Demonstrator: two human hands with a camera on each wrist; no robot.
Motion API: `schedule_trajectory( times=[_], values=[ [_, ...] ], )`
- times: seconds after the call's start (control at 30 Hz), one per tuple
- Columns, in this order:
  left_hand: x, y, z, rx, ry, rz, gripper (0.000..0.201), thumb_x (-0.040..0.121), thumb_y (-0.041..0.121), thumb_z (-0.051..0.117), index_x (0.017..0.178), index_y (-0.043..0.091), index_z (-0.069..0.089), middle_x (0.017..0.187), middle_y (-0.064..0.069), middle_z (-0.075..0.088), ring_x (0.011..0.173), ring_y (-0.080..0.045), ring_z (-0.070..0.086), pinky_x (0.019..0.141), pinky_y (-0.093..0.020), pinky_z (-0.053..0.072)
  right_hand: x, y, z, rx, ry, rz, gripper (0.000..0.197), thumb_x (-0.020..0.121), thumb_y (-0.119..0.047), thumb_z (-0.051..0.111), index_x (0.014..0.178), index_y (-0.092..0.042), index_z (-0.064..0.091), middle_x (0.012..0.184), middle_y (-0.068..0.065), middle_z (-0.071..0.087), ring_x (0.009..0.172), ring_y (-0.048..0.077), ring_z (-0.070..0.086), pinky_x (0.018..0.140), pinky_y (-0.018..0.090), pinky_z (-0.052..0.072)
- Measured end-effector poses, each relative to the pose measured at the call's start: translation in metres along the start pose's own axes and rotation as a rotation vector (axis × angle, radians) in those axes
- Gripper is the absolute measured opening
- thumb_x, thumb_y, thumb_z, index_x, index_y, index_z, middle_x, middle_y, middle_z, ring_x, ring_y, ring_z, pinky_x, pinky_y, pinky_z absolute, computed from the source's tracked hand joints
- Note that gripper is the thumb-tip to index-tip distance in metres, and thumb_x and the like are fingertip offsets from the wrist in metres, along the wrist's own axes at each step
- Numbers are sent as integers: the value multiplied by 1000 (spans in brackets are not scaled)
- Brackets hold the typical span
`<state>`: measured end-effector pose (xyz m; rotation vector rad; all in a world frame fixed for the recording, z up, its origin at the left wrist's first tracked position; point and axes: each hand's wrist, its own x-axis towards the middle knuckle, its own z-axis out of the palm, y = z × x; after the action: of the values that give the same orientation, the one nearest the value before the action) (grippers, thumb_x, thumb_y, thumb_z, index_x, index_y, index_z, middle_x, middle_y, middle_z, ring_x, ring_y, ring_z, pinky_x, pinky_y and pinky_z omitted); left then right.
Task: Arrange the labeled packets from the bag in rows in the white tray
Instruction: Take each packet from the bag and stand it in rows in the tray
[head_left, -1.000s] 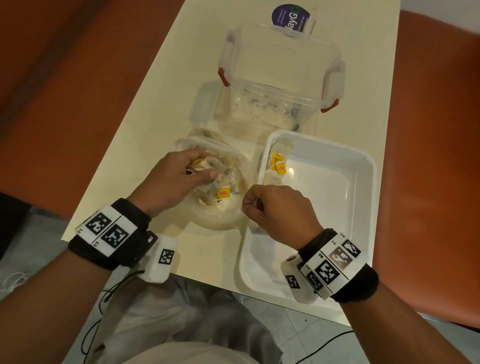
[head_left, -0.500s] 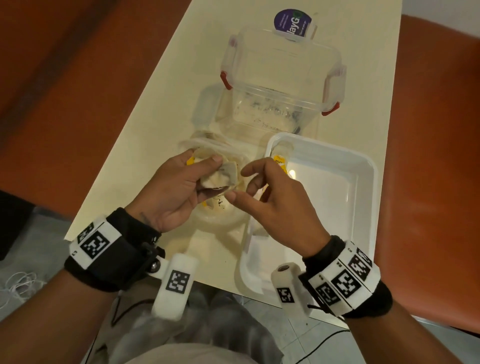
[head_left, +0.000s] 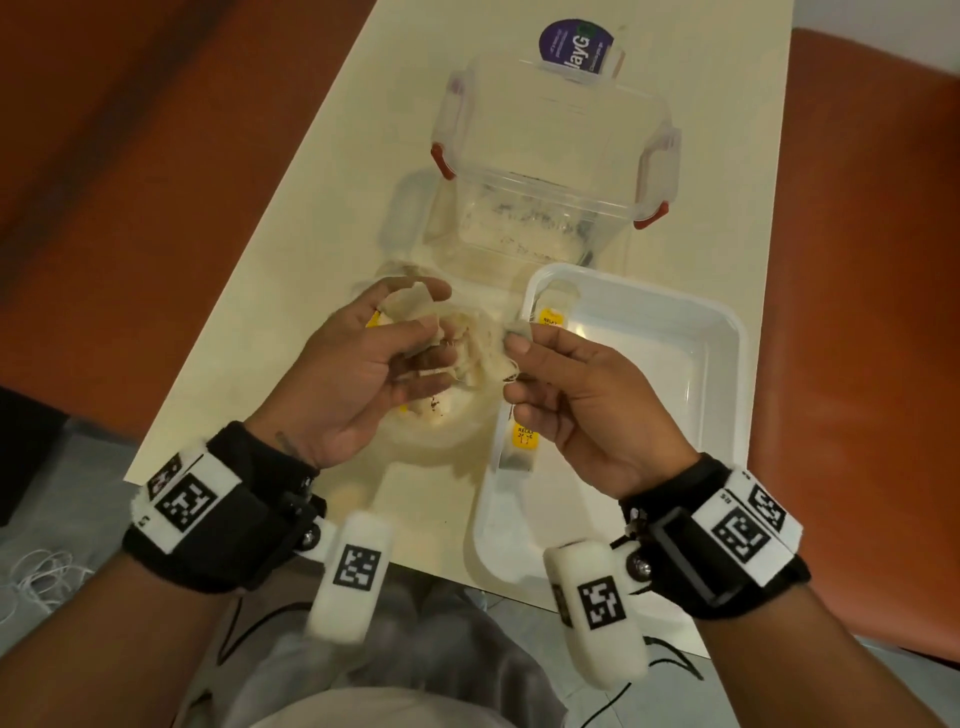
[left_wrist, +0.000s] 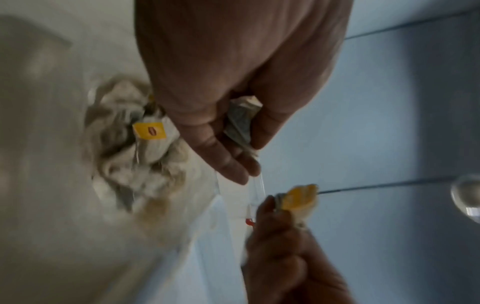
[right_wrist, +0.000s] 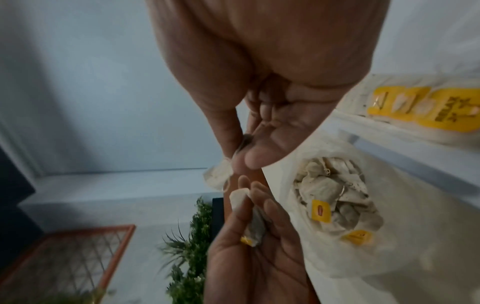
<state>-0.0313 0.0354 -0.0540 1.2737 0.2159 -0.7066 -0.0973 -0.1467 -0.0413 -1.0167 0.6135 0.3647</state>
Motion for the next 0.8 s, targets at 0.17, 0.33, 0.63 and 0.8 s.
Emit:
schedule_trajectory(
  times=[0.17, 0.33, 0.63, 0.8],
  values=[
    [-3, 8, -5, 332, -108, 178, 25, 86, 19, 73, 110, 22, 74, 104, -3, 67, 83, -15, 64, 74, -26, 55, -3, -3, -3, 141, 2, 53, 25, 74, -18, 73, 94, -17, 58, 62, 0, 62, 45, 5, 58, 45, 16, 52],
    [-2, 8, 13, 440, -307, 198, 35, 81, 26, 77, 116, 30, 73, 99, 4, 71, 86, -11, 61, 70, -26, 51, -5, 1, -5, 120, -60, 99, 16, 84, -20, 67, 98, -17, 59, 63, -1, 63, 42, 2, 52, 42, 14, 48],
    [-2, -4, 25, 499, -216, 185, 24, 76, 36, 82, 70, 22, 64, 65, -1, 56, 57, -9, 48, 49, -19, 39, -19, 6, -22, -364, 72, -155, 38, 82, -56, 60, 90, -20, 67, 79, -3, 61, 61, 10, 50, 58, 26, 43],
    [-8, -10, 30, 619, -270, 159, 22, 70, 39, 80, 72, 21, 66, 64, 9, 62, 59, -10, 55, 55, -18, 44, -26, 0, -29, -570, 23, -285, 13, 88, -30, 68, 89, -18, 74, 75, -9, 68, 69, 7, 58, 63, 23, 48]
  ],
)
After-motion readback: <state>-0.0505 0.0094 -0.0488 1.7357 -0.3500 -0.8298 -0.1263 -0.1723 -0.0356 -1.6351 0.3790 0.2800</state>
